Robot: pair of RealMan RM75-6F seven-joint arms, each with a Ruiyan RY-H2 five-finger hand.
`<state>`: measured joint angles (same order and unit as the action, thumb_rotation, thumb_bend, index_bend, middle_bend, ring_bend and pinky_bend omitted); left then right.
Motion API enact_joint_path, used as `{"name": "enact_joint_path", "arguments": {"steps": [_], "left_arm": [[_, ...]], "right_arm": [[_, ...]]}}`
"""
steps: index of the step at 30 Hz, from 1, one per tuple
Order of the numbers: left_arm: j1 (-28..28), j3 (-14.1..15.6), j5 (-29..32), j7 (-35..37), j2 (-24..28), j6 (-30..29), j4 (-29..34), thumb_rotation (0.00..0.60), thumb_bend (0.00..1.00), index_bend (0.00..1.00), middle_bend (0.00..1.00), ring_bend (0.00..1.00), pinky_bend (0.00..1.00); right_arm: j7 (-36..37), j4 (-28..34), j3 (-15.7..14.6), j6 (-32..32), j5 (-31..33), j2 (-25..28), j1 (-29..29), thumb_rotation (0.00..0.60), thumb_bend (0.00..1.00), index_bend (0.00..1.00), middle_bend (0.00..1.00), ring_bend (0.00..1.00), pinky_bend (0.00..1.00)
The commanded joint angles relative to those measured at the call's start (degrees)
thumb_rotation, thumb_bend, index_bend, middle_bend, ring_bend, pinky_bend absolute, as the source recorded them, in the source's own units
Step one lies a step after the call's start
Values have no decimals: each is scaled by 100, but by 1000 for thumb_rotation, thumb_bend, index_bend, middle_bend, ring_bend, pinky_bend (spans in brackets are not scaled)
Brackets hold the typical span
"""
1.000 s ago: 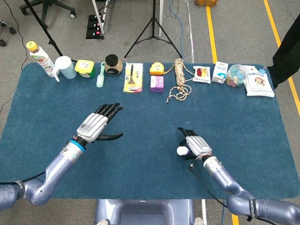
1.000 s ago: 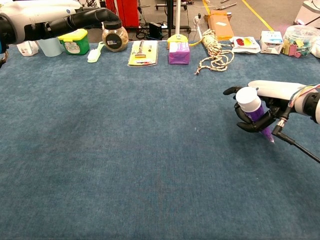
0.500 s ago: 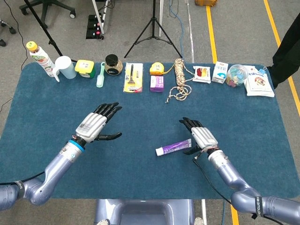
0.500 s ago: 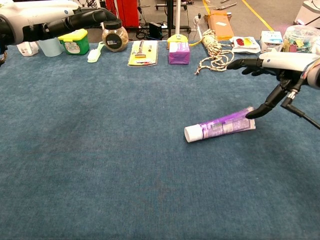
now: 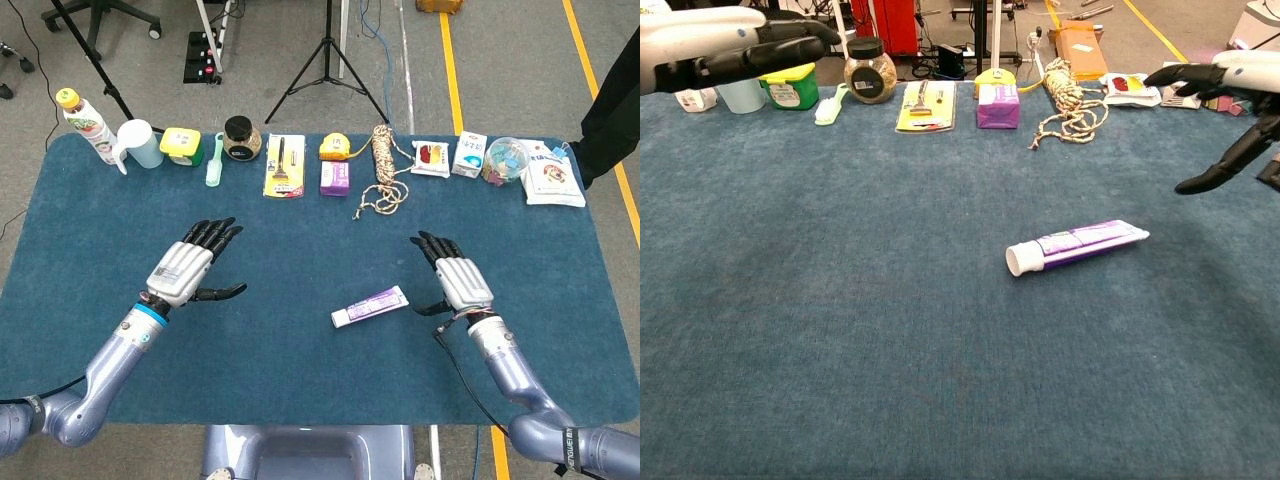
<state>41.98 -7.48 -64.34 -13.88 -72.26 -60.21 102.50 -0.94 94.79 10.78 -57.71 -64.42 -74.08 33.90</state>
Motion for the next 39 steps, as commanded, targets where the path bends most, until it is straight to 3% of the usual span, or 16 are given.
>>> {"name": "enact_joint_path", "arguments": {"steps": [1, 6, 12, 18, 34, 39], "left_arm": [[-262, 171, 151, -449, 149, -382, 125, 2, 0, 0, 0, 0, 0], [-686, 374, -11, -649, 272, -969, 229, 127, 0, 0, 0, 0, 0], [-1450, 611, -504, -385, 421, -1946, 25, 194, 0, 0, 0, 0, 0], [-2055, 747, -658, -107, 609, -2478, -101, 221, 0, 0, 0, 0, 0], [-3211, 1247, -1142, 289, 912, -2991, -167, 248, 0, 0, 0, 0, 0], [-3416, 1286, -1284, 343, 877, -3040, -286, 253, 0, 0, 0, 0, 0]], "right_arm": [[-45, -235, -74, -497, -286, -59, -269, 600, 126, 21, 0, 0, 0], [-23, -616, -183, -951, -577, -137, -529, 600, 126, 182, 86, 57, 44], [6, -1065, -323, -1454, -756, -220, -923, 600, 127, 377, 206, 180, 164], [-5, -1325, -478, -1771, -983, -170, -1233, 600, 127, 424, 281, 264, 257], [-159, -1087, -839, -2507, -1274, 152, -2140, 600, 127, 472, 344, 299, 280], [-289, -998, -903, -2710, -1291, 209, -2403, 600, 127, 474, 343, 298, 280]]}}
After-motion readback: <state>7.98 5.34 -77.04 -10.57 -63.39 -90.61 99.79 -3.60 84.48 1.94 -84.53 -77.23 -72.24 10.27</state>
